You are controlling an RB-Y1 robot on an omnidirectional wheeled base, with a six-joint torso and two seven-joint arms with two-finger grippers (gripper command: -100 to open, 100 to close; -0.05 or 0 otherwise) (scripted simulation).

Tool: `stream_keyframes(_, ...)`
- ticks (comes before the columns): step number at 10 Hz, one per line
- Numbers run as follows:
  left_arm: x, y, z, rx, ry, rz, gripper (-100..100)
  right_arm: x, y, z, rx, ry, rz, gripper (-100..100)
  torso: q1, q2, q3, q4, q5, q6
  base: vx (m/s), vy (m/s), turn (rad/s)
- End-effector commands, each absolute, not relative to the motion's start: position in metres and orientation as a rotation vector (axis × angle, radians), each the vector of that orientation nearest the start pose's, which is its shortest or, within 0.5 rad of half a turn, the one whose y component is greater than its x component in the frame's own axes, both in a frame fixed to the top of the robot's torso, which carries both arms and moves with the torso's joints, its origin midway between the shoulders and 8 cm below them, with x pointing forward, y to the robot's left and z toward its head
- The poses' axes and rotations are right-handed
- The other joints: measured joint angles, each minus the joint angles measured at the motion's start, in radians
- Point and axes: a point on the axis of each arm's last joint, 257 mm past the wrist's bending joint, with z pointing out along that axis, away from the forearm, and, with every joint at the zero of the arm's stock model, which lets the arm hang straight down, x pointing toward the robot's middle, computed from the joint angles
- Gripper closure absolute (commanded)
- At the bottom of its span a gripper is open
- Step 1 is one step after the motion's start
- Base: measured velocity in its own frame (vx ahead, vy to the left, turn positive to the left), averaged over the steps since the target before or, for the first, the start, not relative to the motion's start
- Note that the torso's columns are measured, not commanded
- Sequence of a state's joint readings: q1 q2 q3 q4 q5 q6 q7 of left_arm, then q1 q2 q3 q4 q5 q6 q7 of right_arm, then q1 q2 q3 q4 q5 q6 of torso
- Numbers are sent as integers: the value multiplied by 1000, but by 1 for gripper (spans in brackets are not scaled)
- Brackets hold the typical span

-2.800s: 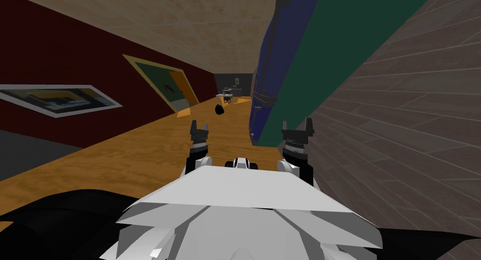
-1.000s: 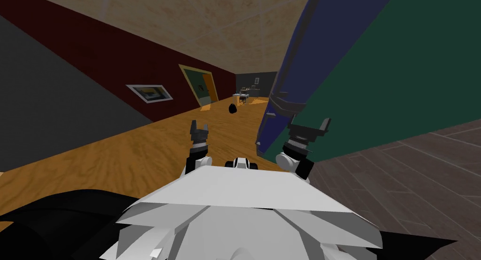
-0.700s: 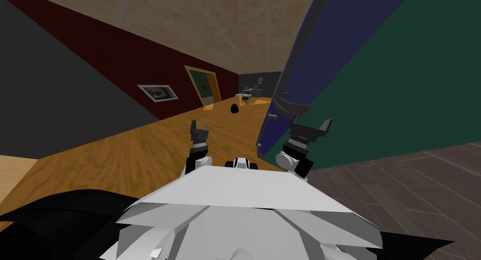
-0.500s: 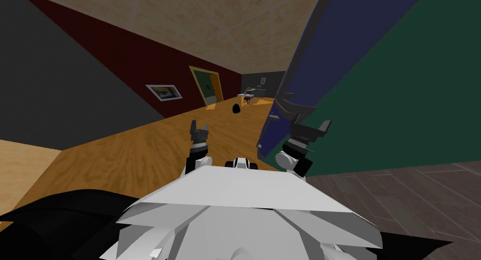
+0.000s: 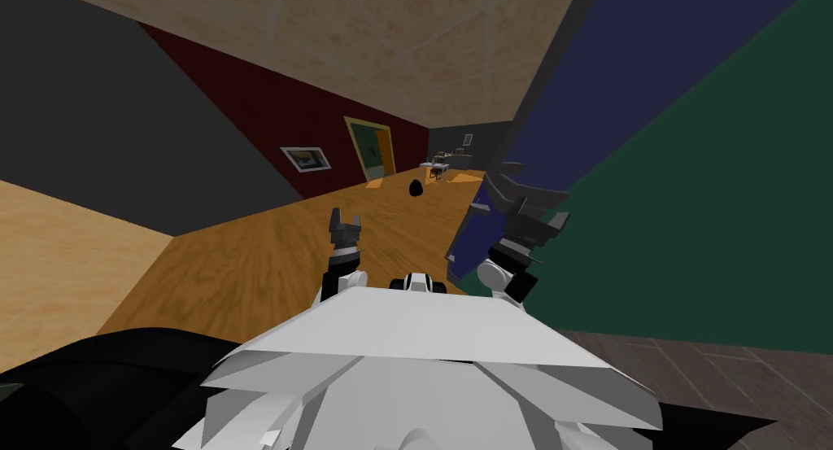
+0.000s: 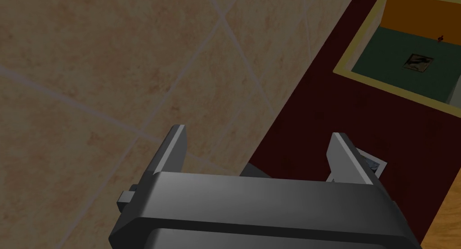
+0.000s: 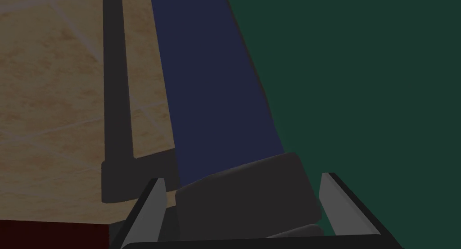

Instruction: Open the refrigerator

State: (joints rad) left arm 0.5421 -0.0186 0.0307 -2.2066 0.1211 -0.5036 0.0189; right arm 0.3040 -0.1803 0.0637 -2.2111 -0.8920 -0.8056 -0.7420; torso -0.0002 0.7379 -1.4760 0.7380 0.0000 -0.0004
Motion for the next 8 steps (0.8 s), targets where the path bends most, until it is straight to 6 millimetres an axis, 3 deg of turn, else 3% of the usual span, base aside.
stream_keyframes(1, 346, 315, -22, -839, 577, -1316, 0, 332, -375, 52, -1029, 760, -3130, -100, 2, 0, 0, 0, 0, 1, 23, -67, 288)
stream_keyframes(8, 346, 315, -22, -839, 577, -1316, 0, 338, -393, 27, -886, 1025, -2845, -100, -21, -31, -23, -10, -6, -6, -4, -69, 183)
